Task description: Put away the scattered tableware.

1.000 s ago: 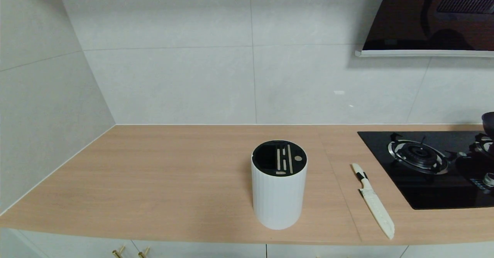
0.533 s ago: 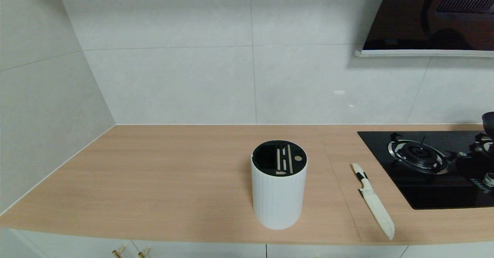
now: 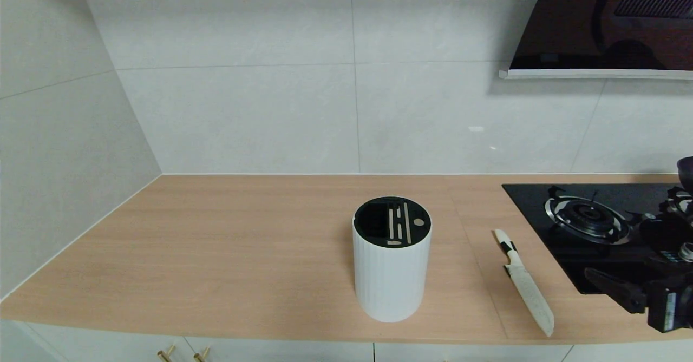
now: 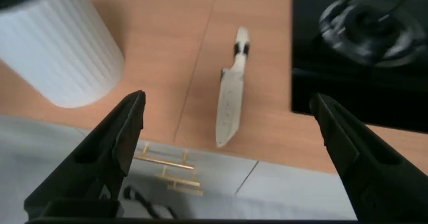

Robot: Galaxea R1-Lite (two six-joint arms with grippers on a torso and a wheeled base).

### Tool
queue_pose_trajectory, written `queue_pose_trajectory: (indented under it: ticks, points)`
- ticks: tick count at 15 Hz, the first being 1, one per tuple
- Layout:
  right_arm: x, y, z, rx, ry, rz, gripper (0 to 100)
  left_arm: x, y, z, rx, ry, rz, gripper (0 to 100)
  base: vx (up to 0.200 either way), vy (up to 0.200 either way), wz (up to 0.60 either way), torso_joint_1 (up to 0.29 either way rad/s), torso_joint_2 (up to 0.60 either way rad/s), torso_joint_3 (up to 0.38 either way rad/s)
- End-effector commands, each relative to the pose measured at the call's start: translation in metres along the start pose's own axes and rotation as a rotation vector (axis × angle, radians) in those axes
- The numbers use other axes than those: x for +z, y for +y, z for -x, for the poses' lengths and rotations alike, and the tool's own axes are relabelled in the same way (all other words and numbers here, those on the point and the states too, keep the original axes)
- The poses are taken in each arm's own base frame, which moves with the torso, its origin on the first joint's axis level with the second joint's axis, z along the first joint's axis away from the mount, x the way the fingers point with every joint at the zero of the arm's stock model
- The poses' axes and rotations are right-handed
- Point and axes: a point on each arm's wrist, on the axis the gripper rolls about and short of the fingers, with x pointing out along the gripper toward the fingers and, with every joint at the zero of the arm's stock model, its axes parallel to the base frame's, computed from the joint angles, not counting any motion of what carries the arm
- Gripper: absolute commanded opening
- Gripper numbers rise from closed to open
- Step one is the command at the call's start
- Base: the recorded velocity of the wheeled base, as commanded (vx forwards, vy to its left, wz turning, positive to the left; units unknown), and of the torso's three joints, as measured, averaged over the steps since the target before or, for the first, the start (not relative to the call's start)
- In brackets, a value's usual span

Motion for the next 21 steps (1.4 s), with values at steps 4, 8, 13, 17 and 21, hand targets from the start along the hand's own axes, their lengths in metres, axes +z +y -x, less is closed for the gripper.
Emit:
queue_pose_trajectory:
  ticks: [4, 8, 13, 17, 21]
  points:
    - [-0.018, 0.003, -0.095, 0.009, 0.133, 0.005, 100, 0.000, 0.000, 0.000, 0.000, 0.000, 0.001, 100, 0.000, 0.000, 0.00, 0.000, 0.00, 0.000]
    - [-0.025, 0.004, -0.133, 0.010, 0.181, 0.006, 100, 0.000, 0.000, 0.000, 0.000, 0.000, 0.001, 100, 0.000, 0.000, 0.00, 0.000, 0.00, 0.000]
    - [-0.043, 0.008, -0.161, 0.015, 0.219, 0.015, 100, 0.000, 0.000, 0.000, 0.000, 0.000, 0.001, 100, 0.000, 0.000, 0.00, 0.000, 0.00, 0.000]
    - [-0.059, 0.009, -0.191, -0.019, 0.230, 0.022, 100, 0.000, 0.000, 0.000, 0.000, 0.000, 0.001, 100, 0.000, 0.000, 0.00, 0.000, 0.00, 0.000]
    - [-0.063, 0.008, -0.210, -0.037, 0.234, 0.020, 100, 0.000, 0.000, 0.000, 0.000, 0.000, 0.001, 100, 0.000, 0.000, 0.00, 0.000, 0.00, 0.000]
